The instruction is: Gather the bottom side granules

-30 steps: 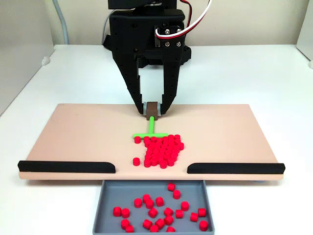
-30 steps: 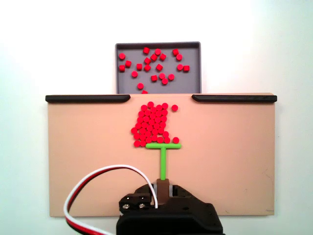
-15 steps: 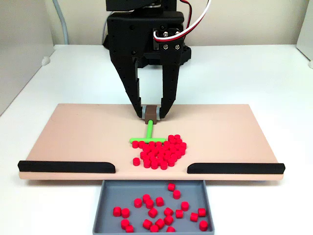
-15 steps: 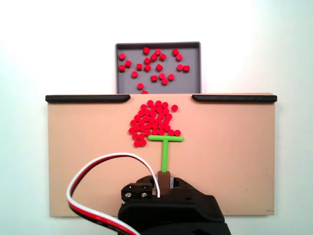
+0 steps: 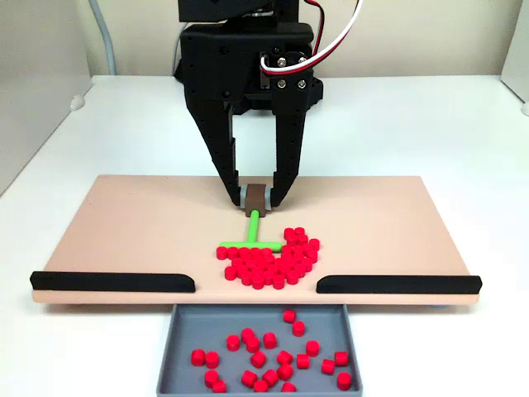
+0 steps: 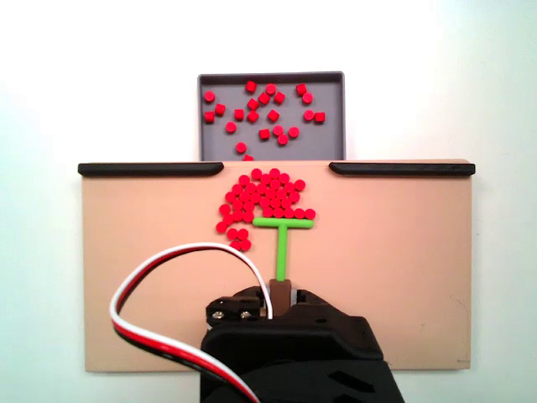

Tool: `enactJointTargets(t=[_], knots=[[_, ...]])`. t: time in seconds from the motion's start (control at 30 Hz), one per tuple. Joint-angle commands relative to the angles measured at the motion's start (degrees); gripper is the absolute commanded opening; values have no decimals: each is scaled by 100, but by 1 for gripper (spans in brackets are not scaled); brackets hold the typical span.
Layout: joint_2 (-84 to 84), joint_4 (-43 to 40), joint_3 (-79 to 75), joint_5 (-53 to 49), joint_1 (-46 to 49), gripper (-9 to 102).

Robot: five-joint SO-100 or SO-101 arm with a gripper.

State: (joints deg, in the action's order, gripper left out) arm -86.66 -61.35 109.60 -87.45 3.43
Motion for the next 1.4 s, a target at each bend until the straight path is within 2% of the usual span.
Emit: enactJointTargets(t=[0.0,1.0,1.13,1.37], knots=[[290,53,-9,53,-70,0],[-193,-97,-26,79,-62,0],[-466,-334,-26,79,-53,0],[-949,-1389,-334,132,-53,0]])
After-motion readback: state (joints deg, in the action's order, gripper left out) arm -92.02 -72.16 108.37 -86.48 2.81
